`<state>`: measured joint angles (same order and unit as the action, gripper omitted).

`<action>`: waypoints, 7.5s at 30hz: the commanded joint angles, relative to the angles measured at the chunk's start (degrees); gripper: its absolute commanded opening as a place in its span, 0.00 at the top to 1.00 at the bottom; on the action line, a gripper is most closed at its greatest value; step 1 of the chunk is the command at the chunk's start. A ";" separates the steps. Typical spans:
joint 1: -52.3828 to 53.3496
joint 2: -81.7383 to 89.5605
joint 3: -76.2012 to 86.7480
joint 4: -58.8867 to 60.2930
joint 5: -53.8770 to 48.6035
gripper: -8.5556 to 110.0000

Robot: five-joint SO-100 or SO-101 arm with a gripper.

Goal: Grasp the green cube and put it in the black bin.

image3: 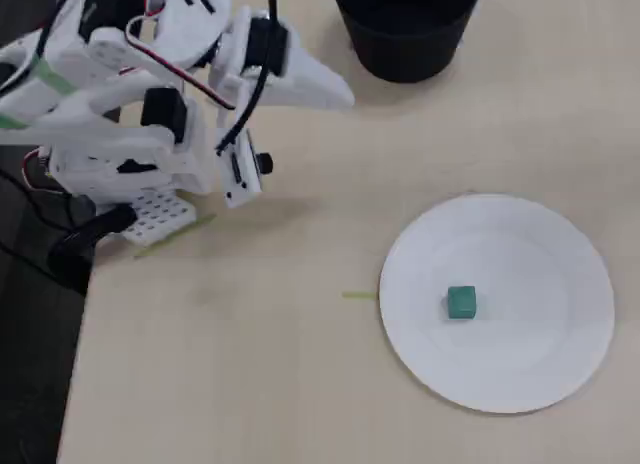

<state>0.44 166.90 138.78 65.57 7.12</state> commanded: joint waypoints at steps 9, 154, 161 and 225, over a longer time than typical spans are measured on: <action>2.29 -43.15 -37.53 9.40 -6.06 0.93; -31.03 -77.08 -81.12 37.62 0.70 0.93; -37.18 -81.21 -81.12 30.85 -0.09 0.93; -2.37 11.16 5.62 4.04 -0.18 0.93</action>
<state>-1.49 169.80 137.29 70.84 6.42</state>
